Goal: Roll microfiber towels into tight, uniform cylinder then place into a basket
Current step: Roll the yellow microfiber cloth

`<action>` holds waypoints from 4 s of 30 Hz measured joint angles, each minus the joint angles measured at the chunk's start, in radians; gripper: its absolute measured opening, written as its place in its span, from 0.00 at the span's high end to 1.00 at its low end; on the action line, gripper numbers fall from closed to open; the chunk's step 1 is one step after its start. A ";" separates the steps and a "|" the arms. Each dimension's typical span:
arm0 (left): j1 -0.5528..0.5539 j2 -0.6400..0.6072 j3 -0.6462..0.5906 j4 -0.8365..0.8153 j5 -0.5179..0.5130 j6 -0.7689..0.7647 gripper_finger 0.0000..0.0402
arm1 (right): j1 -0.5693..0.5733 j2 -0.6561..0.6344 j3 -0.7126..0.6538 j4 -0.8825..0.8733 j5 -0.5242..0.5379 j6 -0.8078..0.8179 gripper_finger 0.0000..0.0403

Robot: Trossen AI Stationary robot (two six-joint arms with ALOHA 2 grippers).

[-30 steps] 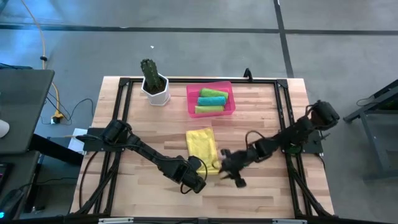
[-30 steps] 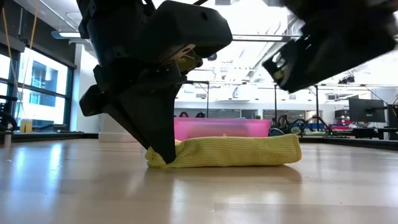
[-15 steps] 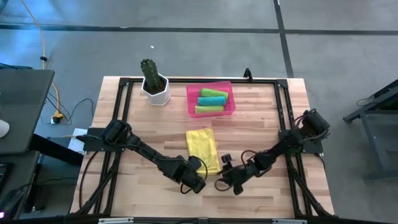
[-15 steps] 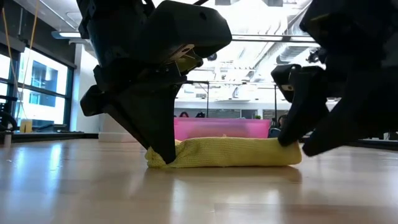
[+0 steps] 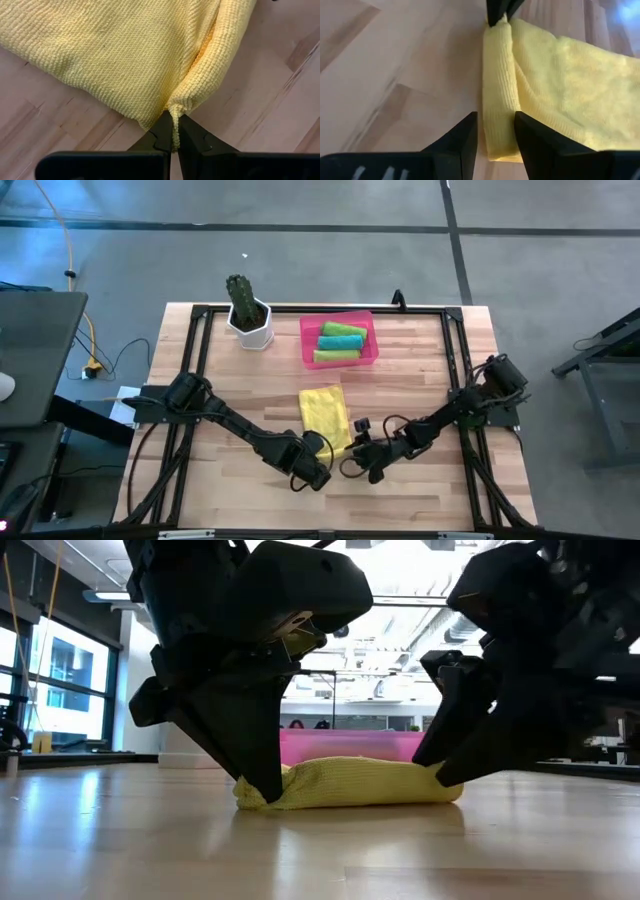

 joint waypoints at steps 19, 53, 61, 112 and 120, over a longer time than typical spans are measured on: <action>0.000 0.001 0.012 -0.002 -0.005 0.030 0.99 | -0.057 0.000 0.000 -0.082 -0.060 0.110 0.70; -0.002 -0.099 0.089 -0.171 -0.124 0.396 0.76 | -0.088 -0.002 0.003 -0.122 -0.356 0.374 1.00; -0.083 -0.112 0.082 0.051 -0.099 0.704 0.75 | -0.088 -0.001 0.002 -0.119 -0.355 0.375 1.00; -0.013 0.048 0.083 -0.030 -0.001 0.738 0.95 | -0.086 -0.130 -0.003 -0.134 -0.370 0.197 0.69; -0.014 0.050 0.082 -0.026 0.005 0.685 0.96 | 0.025 -0.152 -0.002 -0.107 -0.278 0.020 0.60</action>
